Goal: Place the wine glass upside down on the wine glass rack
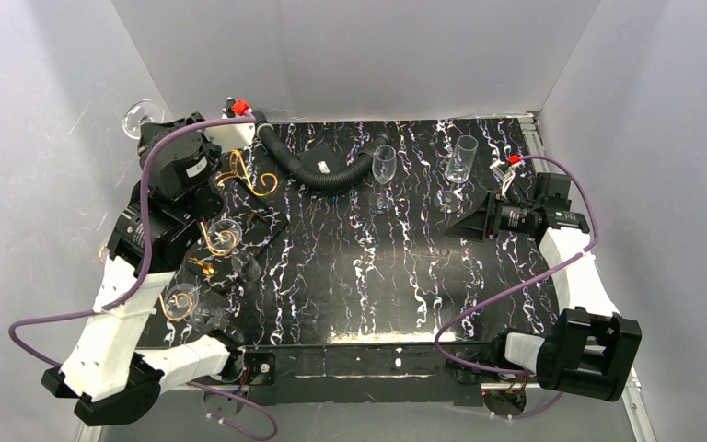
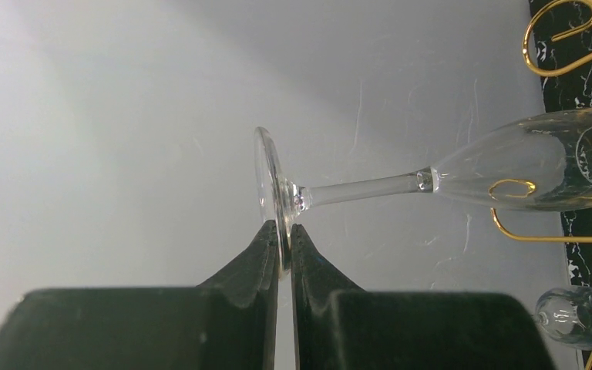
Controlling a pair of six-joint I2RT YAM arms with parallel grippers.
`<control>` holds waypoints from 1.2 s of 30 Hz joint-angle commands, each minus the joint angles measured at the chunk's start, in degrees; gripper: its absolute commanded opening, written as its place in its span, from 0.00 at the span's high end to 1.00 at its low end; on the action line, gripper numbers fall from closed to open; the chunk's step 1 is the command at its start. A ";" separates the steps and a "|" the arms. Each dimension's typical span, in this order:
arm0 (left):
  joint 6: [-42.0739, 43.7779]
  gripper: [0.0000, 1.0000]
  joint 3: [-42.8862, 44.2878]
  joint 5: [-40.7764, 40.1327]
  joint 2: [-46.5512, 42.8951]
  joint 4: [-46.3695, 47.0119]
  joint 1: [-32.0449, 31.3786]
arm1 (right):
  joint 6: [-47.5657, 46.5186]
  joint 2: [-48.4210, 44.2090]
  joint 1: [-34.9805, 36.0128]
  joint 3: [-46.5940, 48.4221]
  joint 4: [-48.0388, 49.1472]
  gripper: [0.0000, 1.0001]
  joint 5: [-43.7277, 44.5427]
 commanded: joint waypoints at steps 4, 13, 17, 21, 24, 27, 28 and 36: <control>-1.55 1.00 -3.43 -0.98 -2.66 4.60 4.21 | -0.88 0.15 -0.33 2.53 -0.39 0.27 -2.47; -6.49 1.00 -6.04 3.46 -1.18 2.91 11.32 | -1.05 0.45 -0.43 2.67 -0.84 0.27 -2.68; -7.78 1.00 -6.97 4.66 -0.57 3.18 13.48 | -1.10 0.75 -0.37 2.68 -0.87 0.27 -2.75; -10.12 1.00 -7.90 6.13 -0.21 1.48 14.95 | -1.18 1.03 -0.45 2.76 -1.03 0.26 -2.91; -12.22 1.00 -9.52 7.11 -0.16 0.20 16.49 | -1.55 1.25 -0.41 2.99 -1.64 0.27 -2.92; -14.07 1.00 -11.47 8.26 -0.43 -1.43 18.09 | -1.78 1.29 -0.52 3.04 -1.77 0.27 -3.03; -14.54 1.00 -12.13 8.65 -0.50 -1.51 18.48 | -1.74 1.28 -0.48 3.11 -1.81 0.26 -3.04; -16.44 1.00 -17.23 10.49 -1.42 -0.96 20.70 | -1.88 1.23 -0.49 3.15 -1.99 0.26 -3.29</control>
